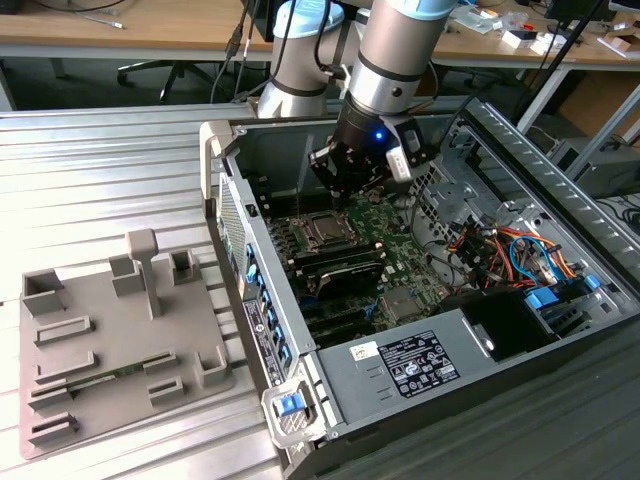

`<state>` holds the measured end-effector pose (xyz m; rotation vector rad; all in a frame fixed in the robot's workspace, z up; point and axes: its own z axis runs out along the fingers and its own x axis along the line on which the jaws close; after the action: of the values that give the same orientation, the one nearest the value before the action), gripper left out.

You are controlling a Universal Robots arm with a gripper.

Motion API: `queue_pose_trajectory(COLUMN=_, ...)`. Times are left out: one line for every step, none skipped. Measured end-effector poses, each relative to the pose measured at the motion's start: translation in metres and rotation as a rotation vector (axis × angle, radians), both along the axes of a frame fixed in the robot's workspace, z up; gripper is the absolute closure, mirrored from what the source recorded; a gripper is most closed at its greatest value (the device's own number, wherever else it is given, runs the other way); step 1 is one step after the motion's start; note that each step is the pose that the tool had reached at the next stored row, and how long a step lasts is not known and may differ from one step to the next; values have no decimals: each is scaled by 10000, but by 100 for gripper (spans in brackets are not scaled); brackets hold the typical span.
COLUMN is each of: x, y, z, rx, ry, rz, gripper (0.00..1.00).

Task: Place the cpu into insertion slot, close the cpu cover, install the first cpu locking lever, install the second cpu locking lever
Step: 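Install the first cpu locking lever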

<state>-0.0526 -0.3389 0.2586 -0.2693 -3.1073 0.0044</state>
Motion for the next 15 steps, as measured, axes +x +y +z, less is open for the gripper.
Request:
queue_pose_trajectory(x=0, y=0, z=0, rx=0, ry=1, rz=63, gripper=89)
queue_pose_trajectory(x=0, y=0, z=0, rx=0, ry=0, rz=95, gripper=89)
queue_pose_trajectory(x=0, y=0, z=0, rx=0, ry=0, rz=127, gripper=89)
queue_pose_trajectory(x=0, y=0, z=0, rx=0, ry=1, rz=181, gripper=89)
queue_pose_trajectory(x=0, y=0, z=0, rx=0, ry=0, rz=219, gripper=89)
queue_pose_trajectory(x=0, y=0, z=0, rx=0, ry=1, rz=242, gripper=89)
queue_pose_trajectory(x=0, y=0, z=0, rx=0, ry=0, rz=281, gripper=89)
queue_pose_trajectory(x=0, y=0, z=0, rx=0, ry=0, rz=313, gripper=89)
queue_pose_trajectory(x=0, y=0, z=0, rx=0, ry=1, rz=355, gripper=89)
queue_pose_trajectory(x=0, y=0, z=0, rx=0, ry=1, rz=383, gripper=89)
queue_pose_trajectory(x=0, y=0, z=0, rx=0, ry=1, rz=410, gripper=89)
queue_pose_trajectory(x=0, y=0, z=0, rx=0, ry=0, rz=439, gripper=89)
queue_pose_trajectory(x=0, y=0, z=0, rx=0, ry=0, rz=490, gripper=89)
queue_pose_trajectory(x=0, y=0, z=0, rx=0, ry=0, rz=529, gripper=89)
queue_pose_trajectory(x=0, y=0, z=0, rx=0, ry=0, rz=558, gripper=89)
